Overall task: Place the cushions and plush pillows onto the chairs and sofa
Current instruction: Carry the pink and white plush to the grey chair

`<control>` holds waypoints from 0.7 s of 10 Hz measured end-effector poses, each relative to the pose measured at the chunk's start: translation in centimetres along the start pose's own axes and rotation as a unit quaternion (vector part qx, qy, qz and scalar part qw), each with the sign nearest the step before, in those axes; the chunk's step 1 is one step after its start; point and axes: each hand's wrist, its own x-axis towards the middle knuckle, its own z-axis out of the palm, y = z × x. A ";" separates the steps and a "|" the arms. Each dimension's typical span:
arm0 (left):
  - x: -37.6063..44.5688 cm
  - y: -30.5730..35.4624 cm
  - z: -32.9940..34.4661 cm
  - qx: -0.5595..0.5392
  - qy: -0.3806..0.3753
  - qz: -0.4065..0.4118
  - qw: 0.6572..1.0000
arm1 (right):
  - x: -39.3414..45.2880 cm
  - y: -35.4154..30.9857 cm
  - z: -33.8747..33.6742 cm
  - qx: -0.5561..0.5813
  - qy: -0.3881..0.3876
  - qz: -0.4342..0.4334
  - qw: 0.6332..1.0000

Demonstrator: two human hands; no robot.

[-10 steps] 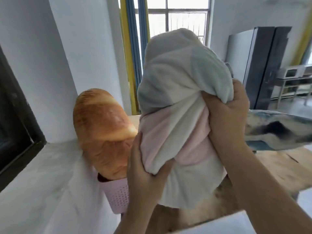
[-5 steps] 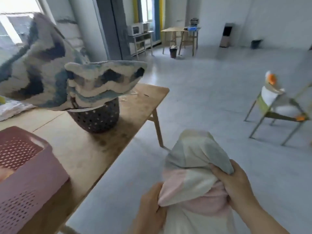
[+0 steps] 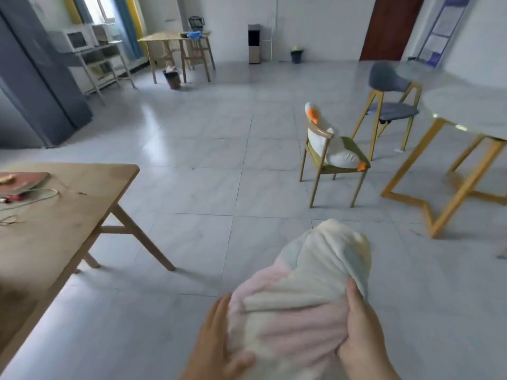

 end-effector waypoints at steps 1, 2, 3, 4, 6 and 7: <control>3.6 -6.3 4.3 -0.134 -0.018 -0.106 0.985 | 4.7 -2.1 2.0 0.102 -0.056 0.064 0.991; 8.8 -15.1 9.3 -0.267 0.109 -0.198 0.937 | 9.1 -3.4 4.3 0.147 -0.104 0.113 0.977; 17.3 -7.9 6.5 -0.254 0.116 -0.185 0.942 | 14.0 -4.5 7.1 0.148 -0.147 0.124 0.970; 23.3 -6.3 4.3 -0.284 0.110 -0.222 0.926 | 19.4 -5.8 10.2 0.139 -0.152 0.118 0.971; 35.8 -17.3 5.1 -0.260 0.071 -0.293 0.917 | 32.1 -6.7 16.5 -0.002 0.006 0.116 0.993; 43.5 -19.5 2.3 -0.279 0.021 -0.290 0.915 | 37.7 -8.8 20.5 -0.047 0.057 0.076 0.994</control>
